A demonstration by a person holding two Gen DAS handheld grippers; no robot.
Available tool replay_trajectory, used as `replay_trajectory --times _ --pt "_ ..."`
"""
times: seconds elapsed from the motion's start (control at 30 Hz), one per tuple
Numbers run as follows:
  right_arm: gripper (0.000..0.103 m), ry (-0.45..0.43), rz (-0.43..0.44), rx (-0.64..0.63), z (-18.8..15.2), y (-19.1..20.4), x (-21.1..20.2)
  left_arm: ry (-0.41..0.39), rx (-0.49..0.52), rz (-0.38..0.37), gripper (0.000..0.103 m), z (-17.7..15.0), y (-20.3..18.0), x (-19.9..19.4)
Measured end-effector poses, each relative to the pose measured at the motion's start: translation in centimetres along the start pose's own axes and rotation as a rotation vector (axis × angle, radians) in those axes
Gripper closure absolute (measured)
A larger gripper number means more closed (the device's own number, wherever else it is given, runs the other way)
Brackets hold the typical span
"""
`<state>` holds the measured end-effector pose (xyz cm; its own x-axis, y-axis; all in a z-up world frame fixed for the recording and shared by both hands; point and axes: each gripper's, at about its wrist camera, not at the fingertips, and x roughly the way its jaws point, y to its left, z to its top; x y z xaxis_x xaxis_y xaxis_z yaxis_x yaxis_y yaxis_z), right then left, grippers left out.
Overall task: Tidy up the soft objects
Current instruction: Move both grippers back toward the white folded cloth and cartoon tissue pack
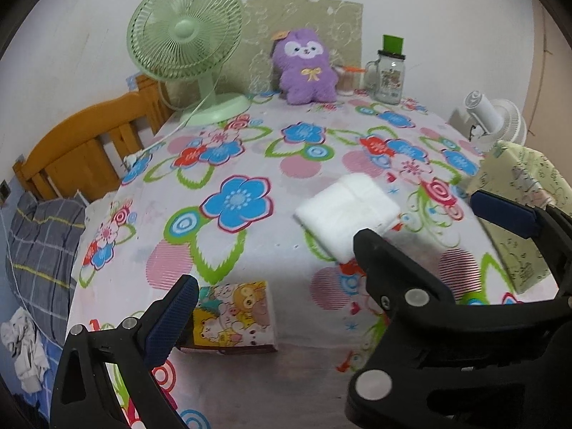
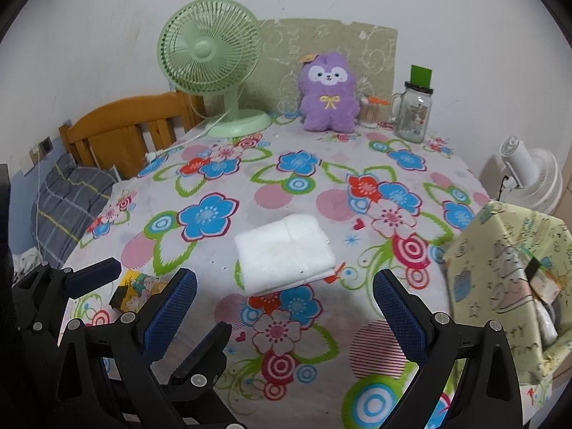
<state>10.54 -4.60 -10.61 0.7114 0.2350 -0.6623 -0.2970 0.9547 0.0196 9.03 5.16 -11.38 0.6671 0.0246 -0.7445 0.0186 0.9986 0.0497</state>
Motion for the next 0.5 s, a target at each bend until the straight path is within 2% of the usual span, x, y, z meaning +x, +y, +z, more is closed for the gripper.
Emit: replay_trajectory --times 0.5 --pt "0.003 0.064 0.022 -0.039 -0.9 2.2 3.2 0.071 -0.063 0.035 0.0 -1.7 2.8 2.6"
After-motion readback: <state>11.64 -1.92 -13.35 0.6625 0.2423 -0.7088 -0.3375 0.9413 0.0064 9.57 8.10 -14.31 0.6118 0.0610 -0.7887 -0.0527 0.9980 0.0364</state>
